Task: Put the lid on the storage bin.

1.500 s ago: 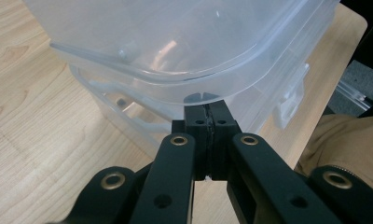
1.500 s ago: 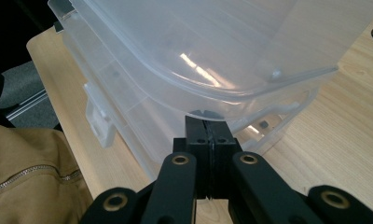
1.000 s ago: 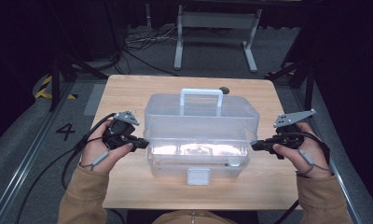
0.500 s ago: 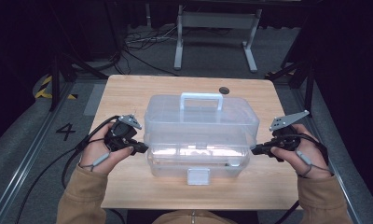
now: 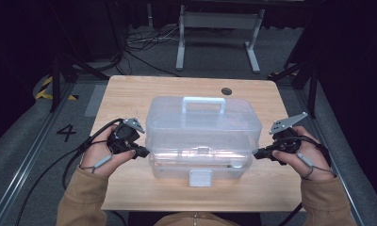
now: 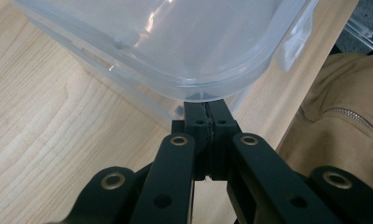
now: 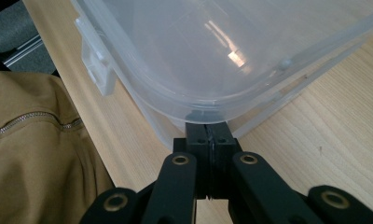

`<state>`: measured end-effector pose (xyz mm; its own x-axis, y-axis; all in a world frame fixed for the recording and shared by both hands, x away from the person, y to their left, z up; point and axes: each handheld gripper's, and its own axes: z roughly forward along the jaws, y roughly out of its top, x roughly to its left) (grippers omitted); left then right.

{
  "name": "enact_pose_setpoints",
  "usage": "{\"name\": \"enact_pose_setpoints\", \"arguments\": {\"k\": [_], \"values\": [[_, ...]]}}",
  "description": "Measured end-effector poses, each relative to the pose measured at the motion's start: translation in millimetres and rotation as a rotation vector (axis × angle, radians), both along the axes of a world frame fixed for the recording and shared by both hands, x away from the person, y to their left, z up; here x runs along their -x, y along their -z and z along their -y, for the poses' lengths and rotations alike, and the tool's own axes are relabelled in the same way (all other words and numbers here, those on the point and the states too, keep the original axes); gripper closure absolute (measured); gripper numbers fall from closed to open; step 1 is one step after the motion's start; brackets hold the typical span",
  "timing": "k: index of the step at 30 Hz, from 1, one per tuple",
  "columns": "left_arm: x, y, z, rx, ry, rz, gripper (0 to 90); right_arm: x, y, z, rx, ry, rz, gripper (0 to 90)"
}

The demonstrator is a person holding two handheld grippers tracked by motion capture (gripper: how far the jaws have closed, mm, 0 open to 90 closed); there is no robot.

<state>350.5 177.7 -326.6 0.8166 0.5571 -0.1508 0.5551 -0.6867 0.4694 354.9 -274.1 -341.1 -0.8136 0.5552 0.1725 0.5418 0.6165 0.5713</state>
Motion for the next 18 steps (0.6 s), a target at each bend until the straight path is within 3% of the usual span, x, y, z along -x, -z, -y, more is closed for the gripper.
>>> {"name": "enact_pose_setpoints", "arguments": {"k": [18], "values": [[0.2,4.6,3.4,-0.045,0.025,-0.030,89.5,-0.4,5.5,-3.9,0.051,-0.028,-0.030,90.0]]}}
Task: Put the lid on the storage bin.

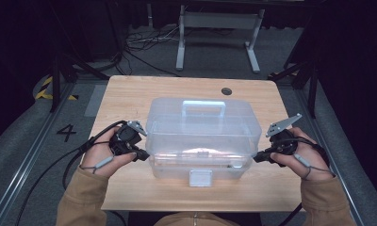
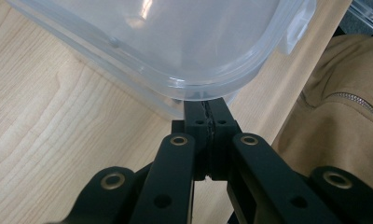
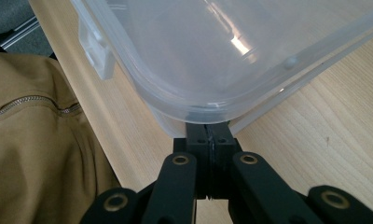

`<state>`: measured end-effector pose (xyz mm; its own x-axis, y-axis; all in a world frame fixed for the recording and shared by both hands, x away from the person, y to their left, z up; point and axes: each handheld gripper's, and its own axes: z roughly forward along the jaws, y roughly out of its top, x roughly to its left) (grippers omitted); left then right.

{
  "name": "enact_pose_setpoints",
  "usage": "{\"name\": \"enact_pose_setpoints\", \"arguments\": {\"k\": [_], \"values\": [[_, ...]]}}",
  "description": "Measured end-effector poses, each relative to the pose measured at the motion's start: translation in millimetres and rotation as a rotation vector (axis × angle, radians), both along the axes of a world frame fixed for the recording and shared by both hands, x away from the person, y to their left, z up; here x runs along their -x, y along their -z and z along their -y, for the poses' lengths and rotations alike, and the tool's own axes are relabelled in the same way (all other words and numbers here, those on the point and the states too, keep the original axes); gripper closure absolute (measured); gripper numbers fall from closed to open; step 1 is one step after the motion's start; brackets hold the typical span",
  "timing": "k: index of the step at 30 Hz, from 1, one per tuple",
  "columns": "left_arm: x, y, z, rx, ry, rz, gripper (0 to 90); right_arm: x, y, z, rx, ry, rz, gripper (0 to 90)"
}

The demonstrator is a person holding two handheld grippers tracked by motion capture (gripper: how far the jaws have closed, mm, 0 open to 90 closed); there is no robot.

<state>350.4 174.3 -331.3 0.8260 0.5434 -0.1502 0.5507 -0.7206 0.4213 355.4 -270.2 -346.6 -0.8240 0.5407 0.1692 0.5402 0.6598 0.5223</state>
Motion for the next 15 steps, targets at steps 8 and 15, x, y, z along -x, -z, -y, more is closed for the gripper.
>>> {"name": "enact_pose_setpoints", "arguments": {"k": [8,15], "values": [[0.1,2.5,2.0,-0.023,0.014,-0.018,89.5,-0.2,3.0,-2.0,0.024,-0.011,-0.019,90.0],[-0.5,4.8,3.6,-0.047,0.034,-0.033,89.2,-0.8,5.8,-3.5,0.042,-0.021,-0.034,90.0]]}}
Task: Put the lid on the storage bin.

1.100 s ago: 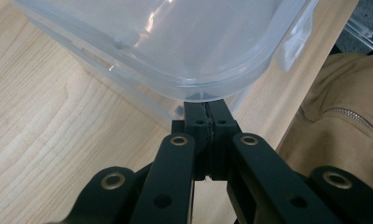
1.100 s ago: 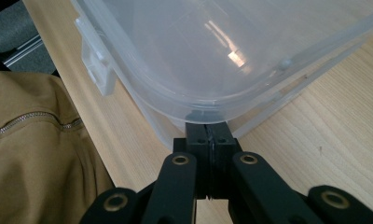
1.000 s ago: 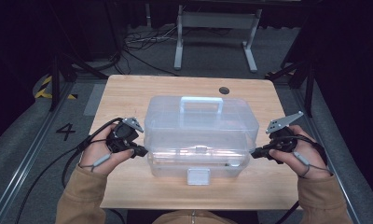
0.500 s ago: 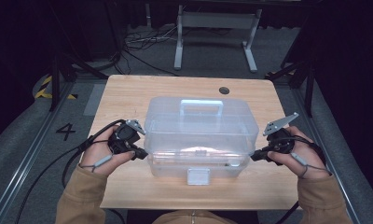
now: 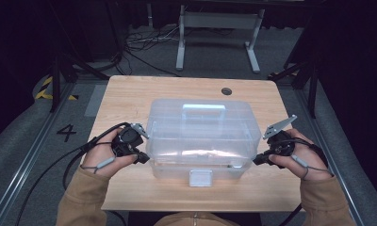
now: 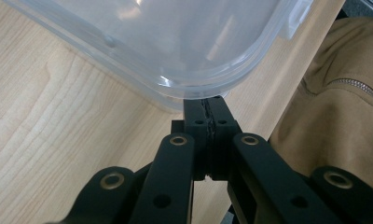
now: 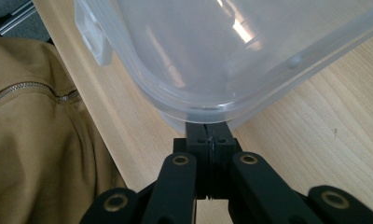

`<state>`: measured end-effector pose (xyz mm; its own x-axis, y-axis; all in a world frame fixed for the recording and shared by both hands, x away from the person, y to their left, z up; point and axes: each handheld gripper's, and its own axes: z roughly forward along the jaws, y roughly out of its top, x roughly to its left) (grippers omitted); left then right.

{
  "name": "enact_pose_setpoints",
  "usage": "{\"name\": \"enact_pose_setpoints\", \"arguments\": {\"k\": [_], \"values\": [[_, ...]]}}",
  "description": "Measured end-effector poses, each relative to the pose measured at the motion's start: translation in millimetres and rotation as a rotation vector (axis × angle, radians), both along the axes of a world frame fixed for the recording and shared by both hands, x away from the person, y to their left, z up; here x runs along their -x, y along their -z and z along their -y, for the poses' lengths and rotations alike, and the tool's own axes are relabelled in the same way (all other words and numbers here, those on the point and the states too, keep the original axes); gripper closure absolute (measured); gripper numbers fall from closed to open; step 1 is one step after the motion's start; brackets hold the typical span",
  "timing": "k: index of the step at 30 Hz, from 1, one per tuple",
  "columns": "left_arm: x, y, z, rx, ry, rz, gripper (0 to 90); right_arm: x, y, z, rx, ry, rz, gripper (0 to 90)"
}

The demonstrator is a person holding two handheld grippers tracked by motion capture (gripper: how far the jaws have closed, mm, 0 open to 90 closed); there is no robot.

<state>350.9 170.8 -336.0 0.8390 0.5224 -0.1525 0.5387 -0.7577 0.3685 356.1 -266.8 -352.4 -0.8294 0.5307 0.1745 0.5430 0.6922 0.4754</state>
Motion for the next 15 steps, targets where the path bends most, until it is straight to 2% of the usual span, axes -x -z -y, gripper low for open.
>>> {"name": "enact_pose_setpoints", "arguments": {"k": [15], "values": [[-1.2,4.9,2.8,-0.036,0.020,-0.026,88.7,-1.4,5.5,-2.2,0.030,-0.017,-0.028,90.0]]}}
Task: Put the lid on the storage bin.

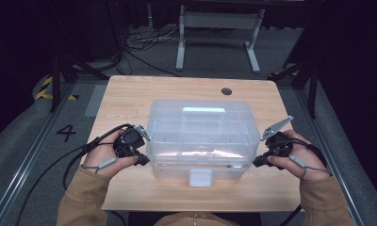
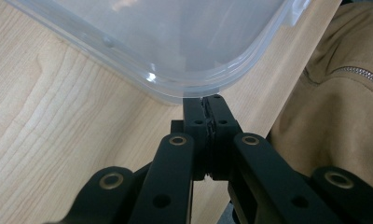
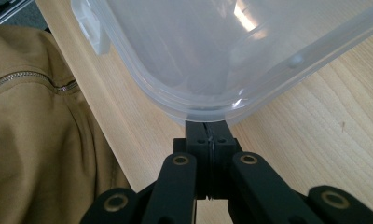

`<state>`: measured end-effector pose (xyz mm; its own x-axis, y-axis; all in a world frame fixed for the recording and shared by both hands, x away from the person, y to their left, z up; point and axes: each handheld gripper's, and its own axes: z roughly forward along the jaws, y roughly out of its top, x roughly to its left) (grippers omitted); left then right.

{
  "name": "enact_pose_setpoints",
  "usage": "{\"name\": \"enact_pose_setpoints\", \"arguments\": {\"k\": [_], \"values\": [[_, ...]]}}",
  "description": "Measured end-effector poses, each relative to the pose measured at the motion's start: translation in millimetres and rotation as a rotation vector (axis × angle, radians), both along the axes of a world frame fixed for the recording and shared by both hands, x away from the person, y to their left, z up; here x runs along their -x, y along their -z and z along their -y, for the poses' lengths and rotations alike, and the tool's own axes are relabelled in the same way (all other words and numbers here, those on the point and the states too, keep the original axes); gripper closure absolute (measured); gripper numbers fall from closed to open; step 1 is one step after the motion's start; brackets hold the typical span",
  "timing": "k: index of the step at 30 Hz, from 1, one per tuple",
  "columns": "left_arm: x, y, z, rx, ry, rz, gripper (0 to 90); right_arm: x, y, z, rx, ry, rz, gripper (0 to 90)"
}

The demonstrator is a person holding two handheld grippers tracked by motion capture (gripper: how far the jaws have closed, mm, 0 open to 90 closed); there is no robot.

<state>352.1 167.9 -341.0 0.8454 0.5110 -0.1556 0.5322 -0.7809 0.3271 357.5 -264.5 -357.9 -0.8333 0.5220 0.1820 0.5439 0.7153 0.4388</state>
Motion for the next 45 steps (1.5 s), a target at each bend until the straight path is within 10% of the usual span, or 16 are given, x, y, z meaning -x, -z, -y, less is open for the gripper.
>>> {"name": "enact_pose_setpoints", "arguments": {"k": [31,45], "values": [[-3.7,15.5,-0.7,-0.050,0.051,-0.076,87.4,-3.9,14.0,5.2,0.050,-0.023,-0.081,90.0],[-1.1,4.9,-11.2,0.015,-0.001,-0.017,79.9,-2.1,5.6,13.5,0.008,-0.008,-0.053,82.6]]}}
